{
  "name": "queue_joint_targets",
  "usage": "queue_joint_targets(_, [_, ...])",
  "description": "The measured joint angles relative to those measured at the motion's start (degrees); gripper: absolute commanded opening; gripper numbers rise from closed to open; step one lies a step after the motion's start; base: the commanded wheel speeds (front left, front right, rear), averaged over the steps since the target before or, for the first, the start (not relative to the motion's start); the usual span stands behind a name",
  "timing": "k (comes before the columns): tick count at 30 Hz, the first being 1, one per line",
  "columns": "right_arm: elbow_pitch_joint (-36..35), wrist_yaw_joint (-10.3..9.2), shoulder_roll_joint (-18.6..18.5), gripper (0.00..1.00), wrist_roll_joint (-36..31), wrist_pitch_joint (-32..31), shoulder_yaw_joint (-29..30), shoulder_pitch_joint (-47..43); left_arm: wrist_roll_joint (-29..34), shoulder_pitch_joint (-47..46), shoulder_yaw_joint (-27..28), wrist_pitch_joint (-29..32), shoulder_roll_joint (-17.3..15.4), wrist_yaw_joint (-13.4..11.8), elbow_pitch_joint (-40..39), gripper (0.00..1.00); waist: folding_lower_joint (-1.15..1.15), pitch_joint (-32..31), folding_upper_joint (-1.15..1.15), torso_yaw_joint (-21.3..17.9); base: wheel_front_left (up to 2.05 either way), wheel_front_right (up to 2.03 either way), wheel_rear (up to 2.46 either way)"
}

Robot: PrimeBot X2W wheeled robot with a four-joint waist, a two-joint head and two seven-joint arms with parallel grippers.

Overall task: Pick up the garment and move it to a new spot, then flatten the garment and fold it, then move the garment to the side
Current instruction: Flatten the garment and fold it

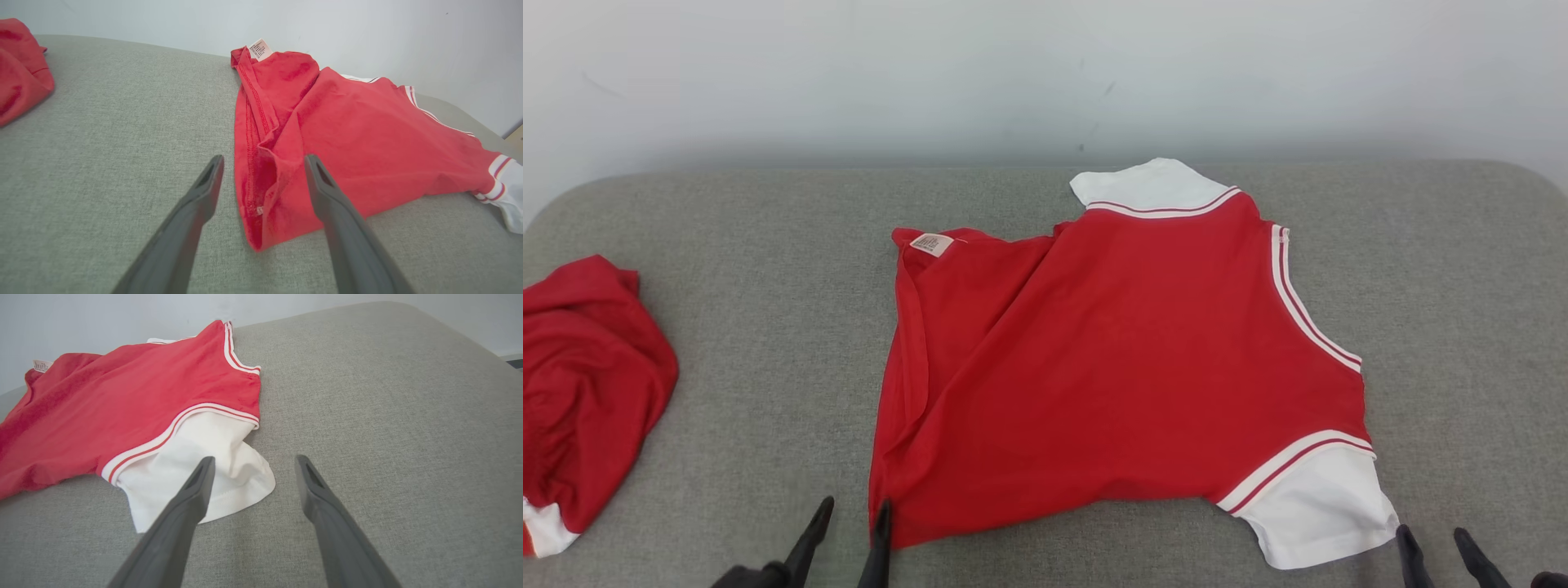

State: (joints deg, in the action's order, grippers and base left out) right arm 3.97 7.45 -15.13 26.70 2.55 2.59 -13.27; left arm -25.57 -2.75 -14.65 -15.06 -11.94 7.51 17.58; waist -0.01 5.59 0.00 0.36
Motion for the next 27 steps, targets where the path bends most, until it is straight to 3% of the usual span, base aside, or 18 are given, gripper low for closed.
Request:
queue_joint_targets(13, [5.19, 0.00, 0.48, 1.00, -2.11, -0.58, -3.45, 7.16, 8.37, 5.39, 10.94, 0.00, 5.88, 0.00, -9.62, 1.00, 0.01, 0.42, 0.00, 0.69, 0.00, 0.00, 0.00])
queue_joint_targets(27, [28.19, 0.00, -1.13, 1.00, -3.44, -4.46, -2.33, 27.75, 11.60, 5.83, 12.68, 0.00, 8.76, 0.00, -9.50, 1.00, 0.01, 0.68, 0.00, 3.03, 0.00, 0.00, 0.00])
